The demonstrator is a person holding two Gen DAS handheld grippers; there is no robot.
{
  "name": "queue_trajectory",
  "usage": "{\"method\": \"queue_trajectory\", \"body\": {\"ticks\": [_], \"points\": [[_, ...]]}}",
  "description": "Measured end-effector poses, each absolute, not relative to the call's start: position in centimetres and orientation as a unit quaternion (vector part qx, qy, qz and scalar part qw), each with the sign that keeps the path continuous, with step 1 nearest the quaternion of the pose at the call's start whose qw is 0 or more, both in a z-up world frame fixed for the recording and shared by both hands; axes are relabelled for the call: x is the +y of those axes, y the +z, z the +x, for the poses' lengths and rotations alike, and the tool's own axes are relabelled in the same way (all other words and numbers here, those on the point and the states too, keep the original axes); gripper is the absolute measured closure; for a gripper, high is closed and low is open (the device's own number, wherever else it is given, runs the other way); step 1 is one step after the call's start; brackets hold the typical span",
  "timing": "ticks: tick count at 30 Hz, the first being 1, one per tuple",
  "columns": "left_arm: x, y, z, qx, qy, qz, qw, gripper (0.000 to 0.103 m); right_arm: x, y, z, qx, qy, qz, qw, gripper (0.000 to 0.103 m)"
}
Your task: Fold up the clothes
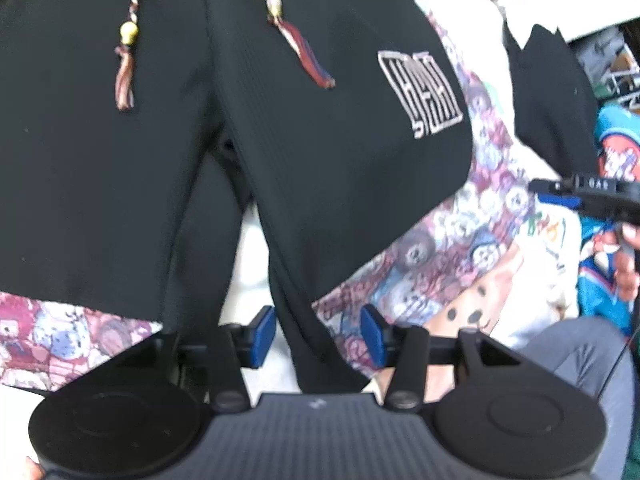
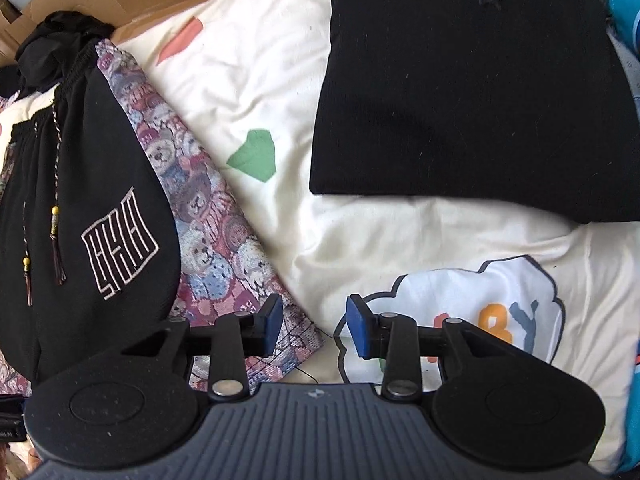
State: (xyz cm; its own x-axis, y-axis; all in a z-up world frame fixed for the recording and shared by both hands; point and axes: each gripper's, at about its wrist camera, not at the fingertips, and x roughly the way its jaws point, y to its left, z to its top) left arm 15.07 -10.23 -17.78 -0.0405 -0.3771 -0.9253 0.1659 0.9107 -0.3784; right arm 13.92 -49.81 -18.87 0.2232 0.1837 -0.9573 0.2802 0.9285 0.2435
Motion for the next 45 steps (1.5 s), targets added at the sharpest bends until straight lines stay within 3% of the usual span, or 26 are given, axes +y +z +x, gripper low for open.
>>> {"method": "queue_trajectory", "body": {"ticks": [3, 5, 6, 8, 10, 19, 27, 31, 35, 37, 39, 45], "points": [[-10.0, -18.2, 14.4, 0.698, -0.204, -0.068, 0.683, 0.056, -49.5, -19.7, 14.0, 0.625, -0.029, 0.188, 0.757, 0.064], [-9.6, -18.3, 13.9, 0.7, -0.215, -0.068, 0.678, 0.072, -49.2, -20.0, 14.0, 0.623, -0.022, 0.189, 0.759, 0.064], [-9.4, -18.3, 13.7, 0.703, -0.221, -0.067, 0.673, 0.092, -49.0, -20.1, 14.0, 0.622, -0.019, 0.19, 0.759, 0.064], [-9.0, -18.3, 13.5, 0.707, -0.23, -0.07, 0.665, 0.094, -48.8, -20.1, 14.1, 0.623, -0.012, 0.186, 0.76, 0.067], [-8.6, -18.2, 13.5, 0.711, -0.241, -0.076, 0.657, 0.096, -48.7, -20.1, 14.1, 0.623, -0.005, 0.179, 0.762, 0.087], [-7.4, -17.6, 13.8, 0.732, -0.248, -0.098, 0.626, 0.095, -49.9, -18.4, 14.0, 0.613, -0.012, 0.181, 0.769, 0.102], [-7.4, -16.0, 14.6, 0.736, -0.238, -0.056, 0.631, 0.078, -50.7, -16.6, 14.4, 0.603, -0.011, 0.17, 0.779, 0.103], [-7.5, -15.4, 14.8, 0.727, -0.228, -0.034, 0.647, 0.078, -49.9, -17.0, 14.4, 0.603, -0.007, 0.178, 0.777, 0.101], [-7.9, -15.2, 15.0, 0.706, -0.229, -0.047, 0.669, 0.073, -48.4, -18.0, 14.3, 0.61, 0.007, 0.175, 0.773, 0.093], [-8.4, -15.4, 15.0, 0.699, -0.235, -0.052, 0.673, 0.065, -47.9, -18.6, 14.3, 0.609, 0.008, 0.174, 0.774, 0.077], [-8.8, -15.8, 15.0, 0.697, -0.238, -0.051, 0.674, 0.064, -47.6, -19.0, 14.3, 0.609, 0.009, 0.174, 0.774, 0.067], [-10.8, -17.6, 14.7, 0.704, -0.224, -0.029, 0.673, 0.061, -47.0, -19.9, 14.6, 0.61, 0.021, 0.167, 0.775, 0.064]]}}
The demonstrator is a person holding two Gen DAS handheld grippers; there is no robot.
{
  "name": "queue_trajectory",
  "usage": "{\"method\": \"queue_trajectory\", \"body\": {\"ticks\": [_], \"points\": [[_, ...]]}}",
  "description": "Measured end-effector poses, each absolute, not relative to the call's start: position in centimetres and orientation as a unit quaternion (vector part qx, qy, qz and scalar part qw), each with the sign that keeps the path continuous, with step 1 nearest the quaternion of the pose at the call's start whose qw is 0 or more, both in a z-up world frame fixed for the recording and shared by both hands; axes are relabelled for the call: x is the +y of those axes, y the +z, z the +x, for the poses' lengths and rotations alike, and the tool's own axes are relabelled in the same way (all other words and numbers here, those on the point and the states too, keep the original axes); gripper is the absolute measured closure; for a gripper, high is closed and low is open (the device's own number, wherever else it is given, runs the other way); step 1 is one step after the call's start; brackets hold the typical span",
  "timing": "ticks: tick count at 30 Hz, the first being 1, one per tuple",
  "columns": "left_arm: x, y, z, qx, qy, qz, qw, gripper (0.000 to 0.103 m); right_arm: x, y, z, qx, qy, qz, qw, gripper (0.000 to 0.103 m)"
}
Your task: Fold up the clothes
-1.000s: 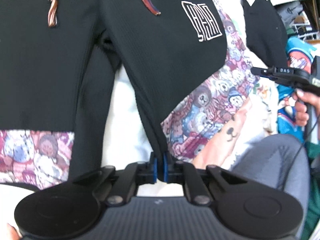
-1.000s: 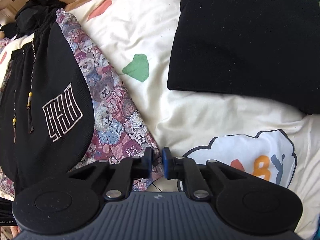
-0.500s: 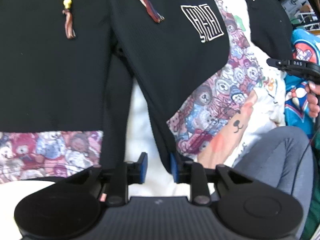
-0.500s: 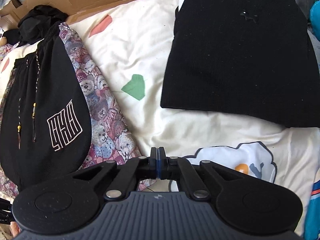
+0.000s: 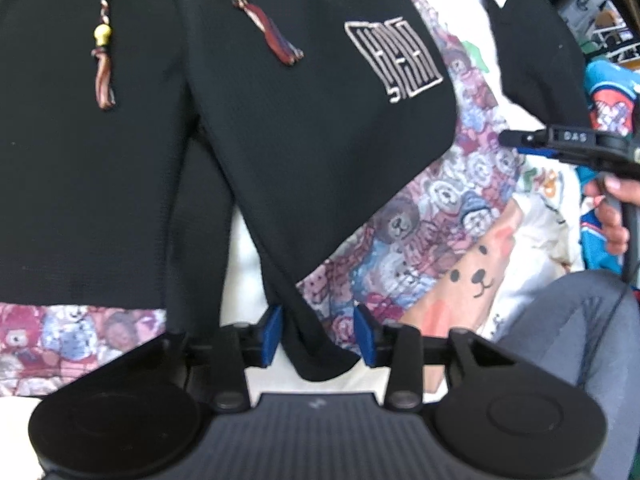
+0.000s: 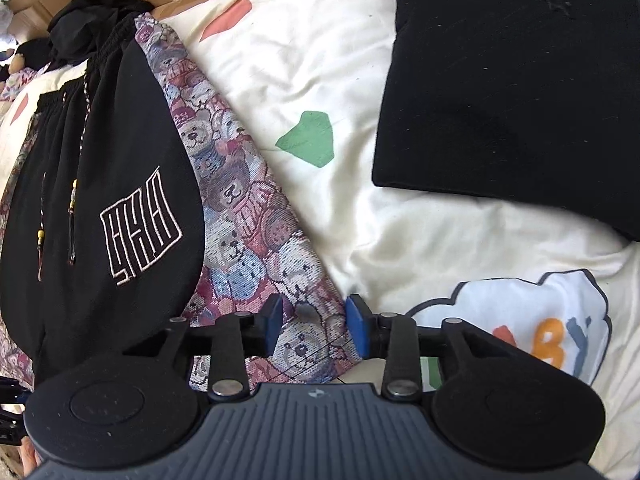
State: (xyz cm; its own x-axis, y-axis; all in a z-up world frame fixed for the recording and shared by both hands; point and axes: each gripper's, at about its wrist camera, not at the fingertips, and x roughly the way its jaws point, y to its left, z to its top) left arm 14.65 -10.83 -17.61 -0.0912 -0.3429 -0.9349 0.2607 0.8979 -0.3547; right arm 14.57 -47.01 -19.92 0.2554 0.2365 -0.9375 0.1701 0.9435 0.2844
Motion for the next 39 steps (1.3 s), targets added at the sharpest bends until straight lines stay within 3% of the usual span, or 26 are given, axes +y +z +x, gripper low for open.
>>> {"method": "queue_trajectory", "body": {"ticks": [4, 5, 6, 8, 10, 12, 23, 26, 31, 39], "points": [[-11.9, -18.3, 14.5, 0.701, -0.219, -0.012, 0.679, 0.065, -46.8, -20.4, 14.6, 0.611, 0.033, 0.161, 0.774, 0.063], [-12.1, -18.3, 14.5, 0.699, -0.217, -0.005, 0.681, 0.07, -46.6, -20.4, 14.6, 0.611, 0.037, 0.158, 0.775, 0.064], [-12.1, -18.2, 14.6, 0.699, -0.217, -0.004, 0.681, 0.086, -46.5, -20.5, 14.5, 0.61, 0.042, 0.155, 0.776, 0.064], [-11.9, -18.0, 14.9, 0.699, -0.217, -0.003, 0.681, 0.095, -46.5, -20.4, 14.5, 0.611, 0.05, 0.151, 0.776, 0.072], [-11.3, -17.4, 15.3, 0.695, -0.222, -0.013, 0.684, 0.098, -46.7, -20.4, 14.4, 0.613, 0.056, 0.151, 0.773, 0.086], [-10.6, -16.8, 15.7, 0.69, -0.223, -0.023, 0.688, 0.098, -47.0, -20.3, 14.5, 0.614, 0.057, 0.154, 0.772, 0.087], [-6.2, -13.9, 17.4, 0.66, -0.169, -0.053, 0.73, 0.098, -47.6, -19.4, 14.5, 0.6, 0.049, 0.193, 0.775, 0.085], [-5.8, -14.3, 17.1, 0.662, -0.156, -0.051, 0.732, 0.098, -47.2, -19.5, 14.5, 0.6, 0.049, 0.194, 0.775, 0.078], [-5.4, -15.2, 16.8, 0.664, -0.143, -0.064, 0.731, 0.082, -47.0, -20.0, 14.7, 0.61, 0.06, 0.206, 0.763, 0.064], [-5.5, -16.5, 16.7, 0.682, -0.162, -0.075, 0.709, 0.068, -46.5, -21.6, 14.1, 0.633, 0.075, 0.219, 0.738, 0.064]]}}
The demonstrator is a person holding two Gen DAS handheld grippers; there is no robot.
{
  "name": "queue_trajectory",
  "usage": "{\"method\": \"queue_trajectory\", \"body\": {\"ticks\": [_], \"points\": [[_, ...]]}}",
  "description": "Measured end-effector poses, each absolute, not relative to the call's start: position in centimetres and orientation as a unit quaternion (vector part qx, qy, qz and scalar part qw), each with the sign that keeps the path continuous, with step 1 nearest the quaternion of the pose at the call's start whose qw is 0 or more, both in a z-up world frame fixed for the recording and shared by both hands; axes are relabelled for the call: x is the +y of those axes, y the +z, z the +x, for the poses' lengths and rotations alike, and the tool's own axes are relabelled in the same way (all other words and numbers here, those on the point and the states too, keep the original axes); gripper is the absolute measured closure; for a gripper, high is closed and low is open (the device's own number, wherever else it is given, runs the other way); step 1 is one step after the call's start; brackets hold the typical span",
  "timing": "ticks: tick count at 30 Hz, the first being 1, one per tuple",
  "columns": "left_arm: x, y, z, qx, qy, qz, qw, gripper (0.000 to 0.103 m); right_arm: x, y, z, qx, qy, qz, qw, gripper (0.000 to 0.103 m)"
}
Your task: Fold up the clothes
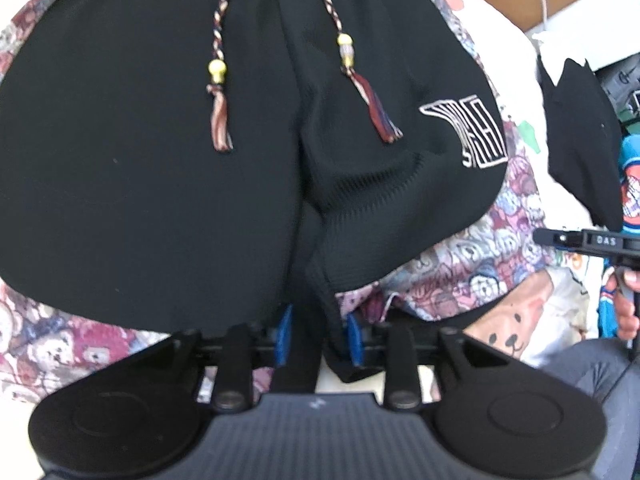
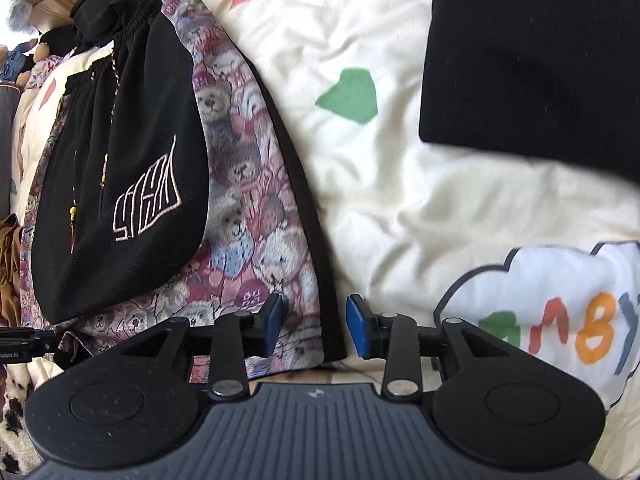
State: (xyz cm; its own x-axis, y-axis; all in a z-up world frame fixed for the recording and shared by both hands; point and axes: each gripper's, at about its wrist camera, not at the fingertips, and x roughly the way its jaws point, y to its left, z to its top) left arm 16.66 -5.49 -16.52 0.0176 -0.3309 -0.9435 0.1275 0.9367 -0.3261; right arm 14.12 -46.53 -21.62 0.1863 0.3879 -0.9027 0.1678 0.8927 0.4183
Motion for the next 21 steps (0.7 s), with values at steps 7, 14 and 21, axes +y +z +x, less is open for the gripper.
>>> {"method": "queue_trajectory", "body": {"ticks": [7, 14, 21], "points": [[-6.1, -17.2, 16.1, 0.691, -0.194, -0.077, 0.692, 0.092, -46.0, -20.9, 14.0, 0.635, 0.085, 0.183, 0.746, 0.098], [-8.6, -17.6, 15.3, 0.695, -0.245, -0.087, 0.67, 0.094, -48.3, -18.4, 14.3, 0.633, 0.067, 0.154, 0.755, 0.099], [-10.1, -18.4, 14.7, 0.708, -0.24, -0.07, 0.66, 0.089, -49.6, -17.2, 14.3, 0.633, 0.055, 0.134, 0.76, 0.099]]}}
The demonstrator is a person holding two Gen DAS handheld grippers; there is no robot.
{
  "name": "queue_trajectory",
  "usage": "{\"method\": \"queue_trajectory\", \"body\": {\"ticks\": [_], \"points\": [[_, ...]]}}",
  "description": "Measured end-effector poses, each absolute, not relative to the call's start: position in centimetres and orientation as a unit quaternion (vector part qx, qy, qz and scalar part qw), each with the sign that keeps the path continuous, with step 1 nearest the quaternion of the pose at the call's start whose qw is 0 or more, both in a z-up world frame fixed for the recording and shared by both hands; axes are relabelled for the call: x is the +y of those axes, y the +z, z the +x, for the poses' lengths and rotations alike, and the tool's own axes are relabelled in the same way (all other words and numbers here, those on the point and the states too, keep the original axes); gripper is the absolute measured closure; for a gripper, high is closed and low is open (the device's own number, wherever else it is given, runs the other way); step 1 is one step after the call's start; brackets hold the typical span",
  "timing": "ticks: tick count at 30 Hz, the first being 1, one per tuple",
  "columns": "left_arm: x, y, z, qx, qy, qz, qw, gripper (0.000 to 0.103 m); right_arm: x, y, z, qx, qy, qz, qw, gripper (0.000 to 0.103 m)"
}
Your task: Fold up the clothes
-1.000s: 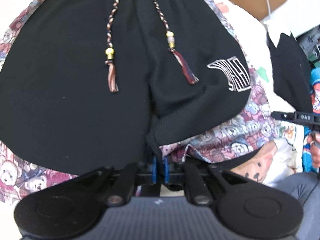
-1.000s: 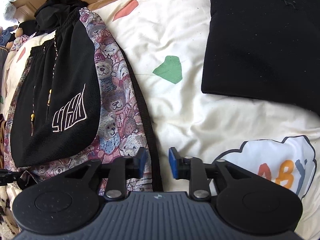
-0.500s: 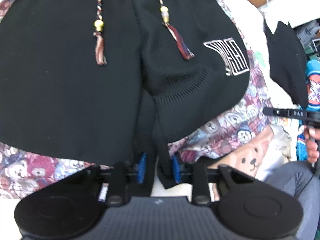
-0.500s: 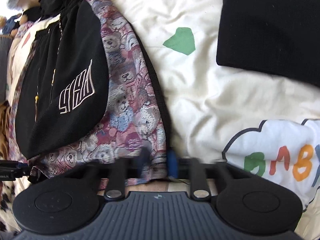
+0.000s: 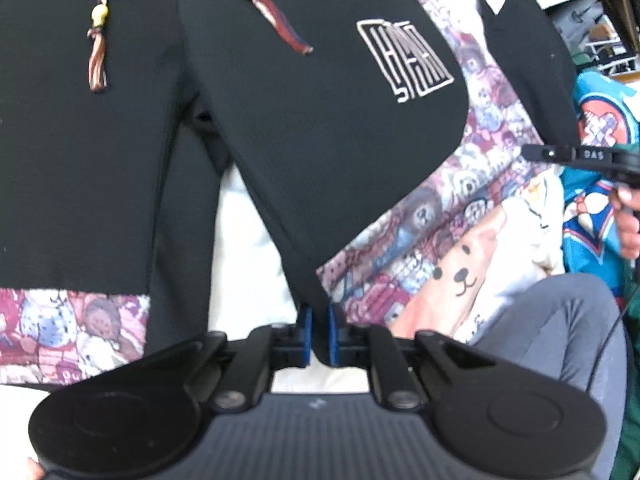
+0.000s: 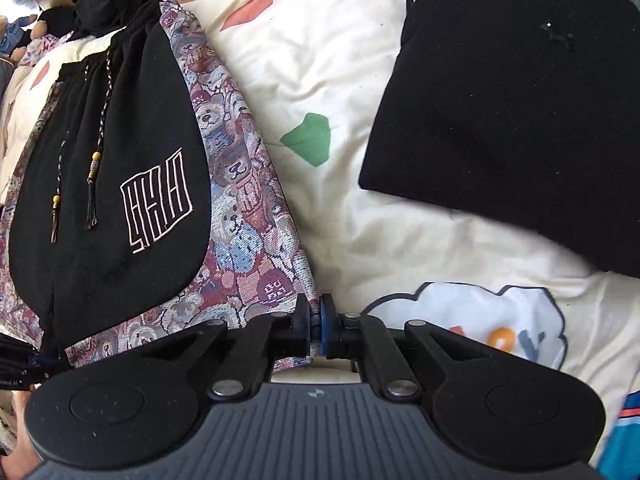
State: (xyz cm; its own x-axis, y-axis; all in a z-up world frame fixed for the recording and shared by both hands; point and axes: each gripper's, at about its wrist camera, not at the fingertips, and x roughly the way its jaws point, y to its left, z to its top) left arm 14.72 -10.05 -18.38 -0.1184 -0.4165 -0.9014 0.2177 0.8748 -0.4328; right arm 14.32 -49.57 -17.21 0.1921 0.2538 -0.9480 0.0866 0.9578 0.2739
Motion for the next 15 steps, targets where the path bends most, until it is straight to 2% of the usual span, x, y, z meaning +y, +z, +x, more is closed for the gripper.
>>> {"method": "queue_trajectory", "body": {"ticks": [2, 3, 4, 8, 11, 12, 13, 14, 15], "points": [[-10.0, -18.5, 14.7, 0.705, -0.235, -0.066, 0.665, 0.071, -49.6, -17.4, 14.3, 0.633, 0.052, 0.135, 0.761, 0.099], [-9.8, -18.3, 14.6, 0.703, -0.231, -0.066, 0.67, 0.054, -49.5, -17.5, 14.3, 0.633, 0.051, 0.136, 0.761, 0.099], [-9.6, -18.2, 14.5, 0.7, -0.226, -0.066, 0.674, 0.046, -49.4, -17.6, 14.3, 0.633, 0.049, 0.136, 0.761, 0.099], [-9.2, -18.2, 14.2, 0.694, -0.219, -0.071, 0.682, 0.045, -49.5, -17.8, 14.0, 0.633, 0.047, 0.144, 0.759, 0.099], [-9.7, -18.3, 13.9, 0.69, -0.227, -0.068, 0.684, 0.048, -49.7, -18.0, 14.0, 0.63, 0.047, 0.152, 0.76, 0.098], [-9.9, -18.3, 13.7, 0.689, -0.234, -0.067, 0.683, 0.06, -49.8, -18.0, 14.0, 0.63, 0.047, 0.155, 0.76, 0.098], [-10.5, -18.5, 13.6, 0.69, -0.247, -0.069, 0.677, 0.083, -49.9, -18.0, 13.9, 0.629, 0.047, 0.158, 0.76, 0.098], [-11.1, -18.6, 13.5, 0.695, -0.256, -0.07, 0.668, 0.089, -50.0, -18.1, 13.9, 0.628, 0.046, 0.161, 0.76, 0.098], [-11.2, -18.5, 13.4, 0.699, -0.261, -0.067, 0.663, 0.089, -50.0, -18.1, 13.9, 0.628, 0.045, 0.162, 0.76, 0.098]]}}
